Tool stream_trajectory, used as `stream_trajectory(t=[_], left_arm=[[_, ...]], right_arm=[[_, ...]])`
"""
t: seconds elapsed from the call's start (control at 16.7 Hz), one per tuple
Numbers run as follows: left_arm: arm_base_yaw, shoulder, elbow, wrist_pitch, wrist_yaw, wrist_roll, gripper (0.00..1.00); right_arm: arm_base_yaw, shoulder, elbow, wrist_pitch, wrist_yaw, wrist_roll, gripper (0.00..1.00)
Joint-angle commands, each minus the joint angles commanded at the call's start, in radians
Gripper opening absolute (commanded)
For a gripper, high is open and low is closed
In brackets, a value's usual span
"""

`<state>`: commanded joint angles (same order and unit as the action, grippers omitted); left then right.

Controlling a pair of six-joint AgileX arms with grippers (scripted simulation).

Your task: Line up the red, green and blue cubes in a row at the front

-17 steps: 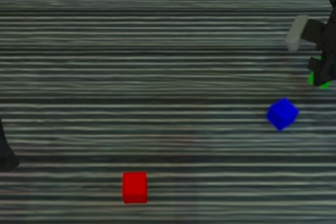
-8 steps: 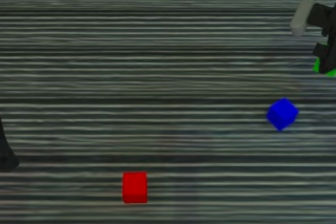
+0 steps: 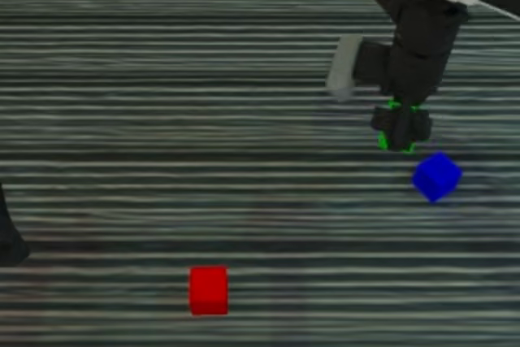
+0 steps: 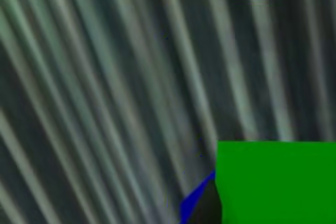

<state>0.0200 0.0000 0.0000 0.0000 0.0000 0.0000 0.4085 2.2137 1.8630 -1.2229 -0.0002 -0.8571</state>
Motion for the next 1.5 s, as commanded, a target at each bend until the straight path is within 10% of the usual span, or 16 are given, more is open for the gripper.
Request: stream_trajectory(t=[0.54,1.5], left_arm=[[0.000,0.000,0.000,0.000,0.000,0.000,1.00],[0.000,0.000,0.000,0.000,0.000,0.000,1.00]], right_arm=[[0.519,-0.193,-0.257,0.065,-0.004,0.226,0.00],[0.535,-0.127,-0.443,0.321,-0.003,0.237,0.00]])
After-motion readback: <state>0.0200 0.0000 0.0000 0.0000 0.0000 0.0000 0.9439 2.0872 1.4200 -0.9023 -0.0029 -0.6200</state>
